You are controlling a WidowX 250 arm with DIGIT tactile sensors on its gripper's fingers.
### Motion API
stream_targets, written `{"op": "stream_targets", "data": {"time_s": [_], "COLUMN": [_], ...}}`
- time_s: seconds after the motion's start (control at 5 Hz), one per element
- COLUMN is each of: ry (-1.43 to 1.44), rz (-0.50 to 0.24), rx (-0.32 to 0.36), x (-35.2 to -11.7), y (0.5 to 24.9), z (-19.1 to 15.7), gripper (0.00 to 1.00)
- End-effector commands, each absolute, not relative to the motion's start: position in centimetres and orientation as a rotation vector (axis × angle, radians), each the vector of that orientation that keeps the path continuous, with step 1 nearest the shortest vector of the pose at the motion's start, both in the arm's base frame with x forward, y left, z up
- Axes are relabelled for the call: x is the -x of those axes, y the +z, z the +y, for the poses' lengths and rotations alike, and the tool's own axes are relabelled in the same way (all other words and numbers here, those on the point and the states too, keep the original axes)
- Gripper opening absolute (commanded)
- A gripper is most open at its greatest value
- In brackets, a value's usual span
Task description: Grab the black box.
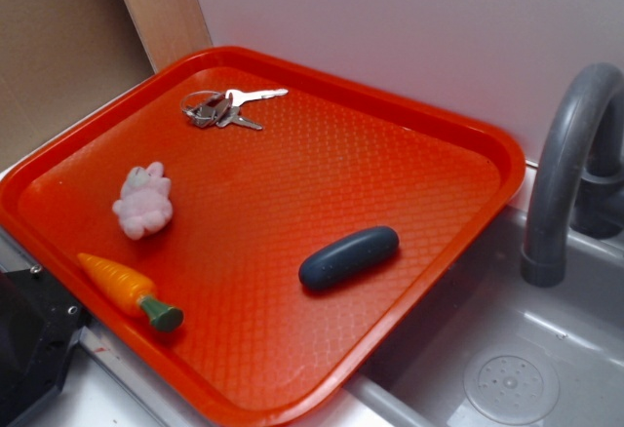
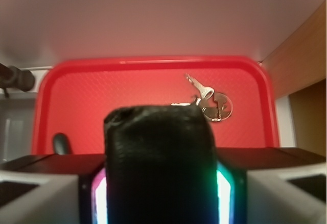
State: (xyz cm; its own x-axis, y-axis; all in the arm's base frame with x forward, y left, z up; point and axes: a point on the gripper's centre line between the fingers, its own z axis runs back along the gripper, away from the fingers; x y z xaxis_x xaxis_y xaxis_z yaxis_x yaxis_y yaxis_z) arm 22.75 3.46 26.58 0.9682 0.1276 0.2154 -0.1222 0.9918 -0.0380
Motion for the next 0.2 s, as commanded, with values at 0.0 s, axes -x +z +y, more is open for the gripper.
{"op": "stream_targets", "data": {"time_s": [0.0], "ry": [0.16], "rz": [-0.22], "rx": [-0.026], "x": [-23.6], "y": [30.8], "z": [3.65], "gripper": [0.0]}}
